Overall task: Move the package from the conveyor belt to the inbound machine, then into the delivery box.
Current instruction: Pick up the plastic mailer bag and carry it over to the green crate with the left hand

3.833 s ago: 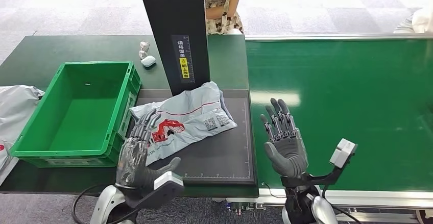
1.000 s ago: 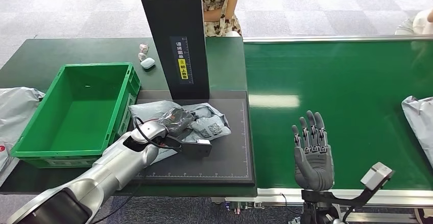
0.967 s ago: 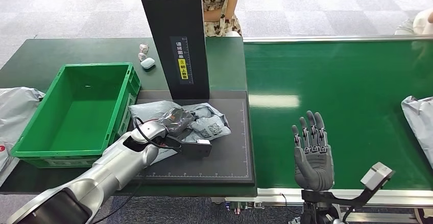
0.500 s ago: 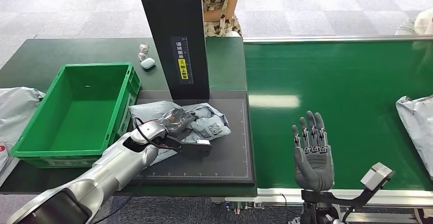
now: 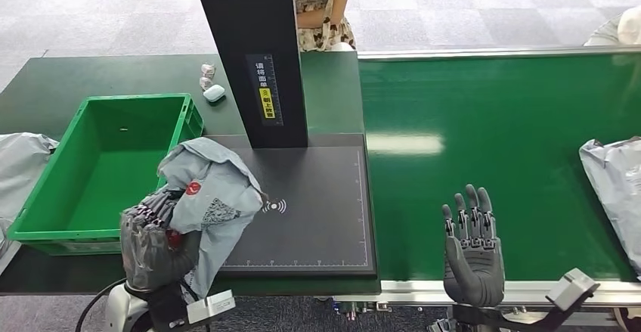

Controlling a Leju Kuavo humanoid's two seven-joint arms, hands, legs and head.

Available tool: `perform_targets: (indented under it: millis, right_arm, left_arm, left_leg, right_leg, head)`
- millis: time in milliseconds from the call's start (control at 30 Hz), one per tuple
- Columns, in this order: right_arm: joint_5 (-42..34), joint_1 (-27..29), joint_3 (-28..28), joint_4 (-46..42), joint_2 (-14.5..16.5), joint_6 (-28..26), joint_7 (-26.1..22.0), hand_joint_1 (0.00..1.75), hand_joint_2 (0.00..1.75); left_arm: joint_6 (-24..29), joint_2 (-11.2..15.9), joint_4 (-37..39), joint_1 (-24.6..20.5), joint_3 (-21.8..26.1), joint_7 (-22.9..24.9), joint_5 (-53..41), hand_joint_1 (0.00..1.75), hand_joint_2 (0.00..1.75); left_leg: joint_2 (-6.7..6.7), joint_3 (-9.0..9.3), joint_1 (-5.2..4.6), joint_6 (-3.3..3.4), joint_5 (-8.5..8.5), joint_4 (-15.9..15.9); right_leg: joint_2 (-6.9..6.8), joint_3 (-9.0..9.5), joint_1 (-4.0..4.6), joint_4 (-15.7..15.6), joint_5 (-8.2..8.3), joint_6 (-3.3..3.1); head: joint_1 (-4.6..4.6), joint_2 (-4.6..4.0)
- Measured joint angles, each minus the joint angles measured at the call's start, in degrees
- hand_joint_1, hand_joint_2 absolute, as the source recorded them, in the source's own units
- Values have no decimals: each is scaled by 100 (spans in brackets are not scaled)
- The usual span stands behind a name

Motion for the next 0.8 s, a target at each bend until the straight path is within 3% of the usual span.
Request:
perform_targets:
  millis: [500, 633, 800]
  right_arm:
    - [-2, 106, -40, 0, 34, 368, 4, 0, 175]
    - [-5, 108, -49, 2, 54, 483, 12, 0, 175]
    - [-8, 100, -64, 4, 91, 644, 52, 0, 175]
  left_arm:
    - [-59, -68, -771, 273, 731, -25, 25, 175, 175]
    - [-603, 60, -654, -123, 1100, 470, 103, 175, 175]
    - [-1439, 425, 92, -1222, 1442, 1005, 90, 175, 175]
  left_leg:
    - [-8, -1, 0, 0, 0, 2]
    - [-19, -1, 3, -3, 6, 2]
    - [-31, -4, 9, -13, 28, 3]
  right_leg:
    - [-7, -1, -1, -1, 0, 0]
    - [-16, -1, 0, -1, 1, -1]
    - [-25, -1, 4, 1, 14, -8]
  head:
    - [1, 0]
    - [0, 0]
    - [1, 0]
